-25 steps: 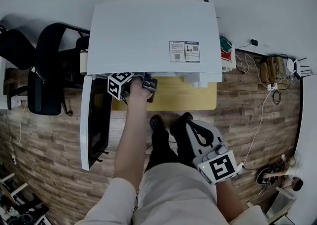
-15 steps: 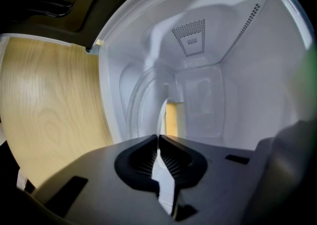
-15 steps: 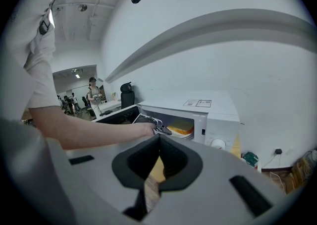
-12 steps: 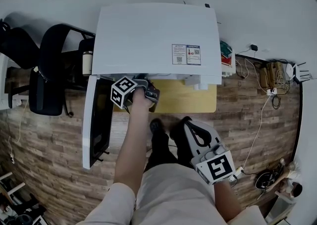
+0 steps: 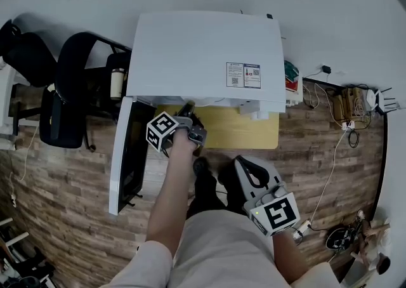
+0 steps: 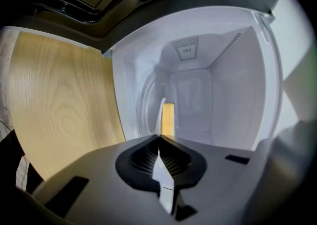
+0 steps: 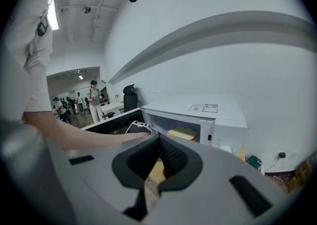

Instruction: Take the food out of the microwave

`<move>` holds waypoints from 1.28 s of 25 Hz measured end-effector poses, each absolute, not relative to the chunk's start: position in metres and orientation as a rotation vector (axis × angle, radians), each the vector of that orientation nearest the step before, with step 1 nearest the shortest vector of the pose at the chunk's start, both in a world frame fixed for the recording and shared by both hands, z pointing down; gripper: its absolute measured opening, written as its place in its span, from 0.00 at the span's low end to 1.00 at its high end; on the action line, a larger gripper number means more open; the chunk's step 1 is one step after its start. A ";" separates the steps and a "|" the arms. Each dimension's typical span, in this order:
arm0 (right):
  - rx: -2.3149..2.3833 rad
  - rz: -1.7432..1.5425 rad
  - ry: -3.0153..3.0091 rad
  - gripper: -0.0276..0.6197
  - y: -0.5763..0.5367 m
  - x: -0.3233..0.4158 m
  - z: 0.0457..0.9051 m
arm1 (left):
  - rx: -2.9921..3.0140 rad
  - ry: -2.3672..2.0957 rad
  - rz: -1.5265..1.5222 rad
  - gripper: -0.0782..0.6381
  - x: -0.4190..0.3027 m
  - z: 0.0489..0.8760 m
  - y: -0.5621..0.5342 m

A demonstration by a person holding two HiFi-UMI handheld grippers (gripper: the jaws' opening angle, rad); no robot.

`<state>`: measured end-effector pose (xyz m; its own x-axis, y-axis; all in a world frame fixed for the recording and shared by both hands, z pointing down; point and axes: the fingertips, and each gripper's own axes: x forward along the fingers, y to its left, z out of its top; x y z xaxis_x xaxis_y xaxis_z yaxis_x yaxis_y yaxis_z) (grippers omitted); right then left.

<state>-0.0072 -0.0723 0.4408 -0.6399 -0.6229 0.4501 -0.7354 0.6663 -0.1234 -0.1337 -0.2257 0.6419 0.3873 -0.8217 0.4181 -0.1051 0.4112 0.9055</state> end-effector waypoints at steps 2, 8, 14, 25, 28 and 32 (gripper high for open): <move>1.067 0.415 -2.518 0.04 -0.073 -0.009 0.440 | 1.075 -1.080 -0.610 0.12 -0.134 0.639 -0.223; 1.057 0.409 -2.532 0.04 -0.072 -0.015 0.439 | 1.134 -1.051 -0.665 0.12 -0.136 0.632 -0.212; 1.044 0.398 -2.541 0.04 -0.072 -0.018 0.435 | 1.172 -1.048 -0.731 0.12 -0.146 0.627 -0.202; 1.043 0.378 -2.550 0.04 -0.071 -0.023 0.431 | 1.229 -0.968 -0.777 0.12 -0.151 0.615 -0.190; 1.050 0.368 -2.556 0.04 -0.072 -0.024 0.429 | 1.240 -0.954 -0.782 0.12 -0.152 0.609 -0.185; 1.064 0.361 -2.566 0.04 -0.070 -0.026 0.425 | 1.230 -0.935 -0.789 0.12 -0.154 0.602 -0.171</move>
